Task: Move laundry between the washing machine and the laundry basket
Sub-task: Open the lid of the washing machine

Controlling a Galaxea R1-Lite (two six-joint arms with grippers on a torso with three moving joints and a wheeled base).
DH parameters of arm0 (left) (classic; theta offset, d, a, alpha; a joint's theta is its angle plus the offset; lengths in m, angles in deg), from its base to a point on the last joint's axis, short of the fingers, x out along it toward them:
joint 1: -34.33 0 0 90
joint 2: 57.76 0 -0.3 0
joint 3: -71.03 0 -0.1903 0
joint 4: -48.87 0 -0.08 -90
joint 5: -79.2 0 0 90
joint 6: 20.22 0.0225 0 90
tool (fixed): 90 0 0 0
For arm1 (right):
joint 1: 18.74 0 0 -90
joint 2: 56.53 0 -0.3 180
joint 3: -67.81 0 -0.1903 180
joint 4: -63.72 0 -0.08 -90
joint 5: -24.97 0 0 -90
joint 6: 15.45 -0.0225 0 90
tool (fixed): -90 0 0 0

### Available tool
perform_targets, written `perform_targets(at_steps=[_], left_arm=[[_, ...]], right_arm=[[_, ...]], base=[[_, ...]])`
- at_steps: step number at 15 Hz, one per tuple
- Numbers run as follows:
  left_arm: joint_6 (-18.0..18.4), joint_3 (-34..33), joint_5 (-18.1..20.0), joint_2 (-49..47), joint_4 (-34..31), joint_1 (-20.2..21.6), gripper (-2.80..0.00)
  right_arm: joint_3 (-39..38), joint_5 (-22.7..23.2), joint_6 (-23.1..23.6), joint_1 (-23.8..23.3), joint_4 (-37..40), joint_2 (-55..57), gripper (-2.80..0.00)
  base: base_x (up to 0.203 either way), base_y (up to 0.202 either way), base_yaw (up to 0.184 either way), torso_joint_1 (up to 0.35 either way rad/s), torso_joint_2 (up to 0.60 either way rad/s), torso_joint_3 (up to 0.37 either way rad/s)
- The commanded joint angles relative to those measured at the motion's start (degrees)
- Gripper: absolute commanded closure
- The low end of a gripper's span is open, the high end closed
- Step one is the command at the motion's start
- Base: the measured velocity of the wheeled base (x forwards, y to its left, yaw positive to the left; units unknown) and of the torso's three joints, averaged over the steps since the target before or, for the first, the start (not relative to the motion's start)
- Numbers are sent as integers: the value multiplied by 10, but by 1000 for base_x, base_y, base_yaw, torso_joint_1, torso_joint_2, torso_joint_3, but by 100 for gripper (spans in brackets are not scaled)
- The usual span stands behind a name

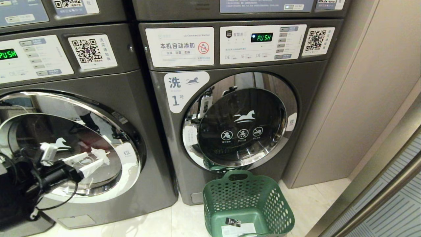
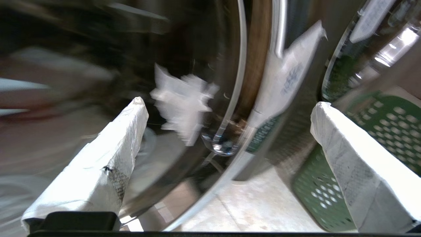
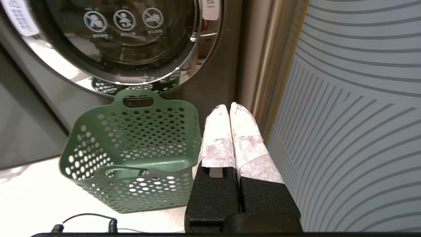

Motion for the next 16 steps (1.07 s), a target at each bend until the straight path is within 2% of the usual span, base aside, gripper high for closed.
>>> perform_targets(at_steps=[1,3,6,8,10,11,12,14,16], left_arm=[[6,-40,-2,70,5,75,-280],[3,-63,-1,134,4,124,-280],[-33,-92,-12,287,2,165,-280],[-54,-100,-44,417,-6,175,-280],[-72,-77,-84,562,-56,172,-280],[-79,-47,-108,631,-118,167,-280],[-85,0,-142,692,-219,162,-280],[-93,91,-204,765,-474,155,-280],[-88,143,-249,825,-674,150,-280]], right_arm=[[0,0,0,0,0,0,0],[0,0,0,0,0,0,0],[0,-1,0,0,0,0,0],[0,0,0,0,0,1,0],[0,0,0,0,-1,1,0],[0,0,0,0,0,0,0],[0,0,0,0,0,1,0],[0,0,0,0,0,0,0],[0,0,0,0,-1,1,0]], base=[[0,0,0,0,0,0],[0,0,0,0,0,0],[0,0,0,0,0,0],[0,0,0,0,0,0],[0,0,0,0,0,0],[0,0,0,0,0,0],[0,0,0,0,0,0],[0,0,0,0,0,0],[0,0,0,0,0,0]])
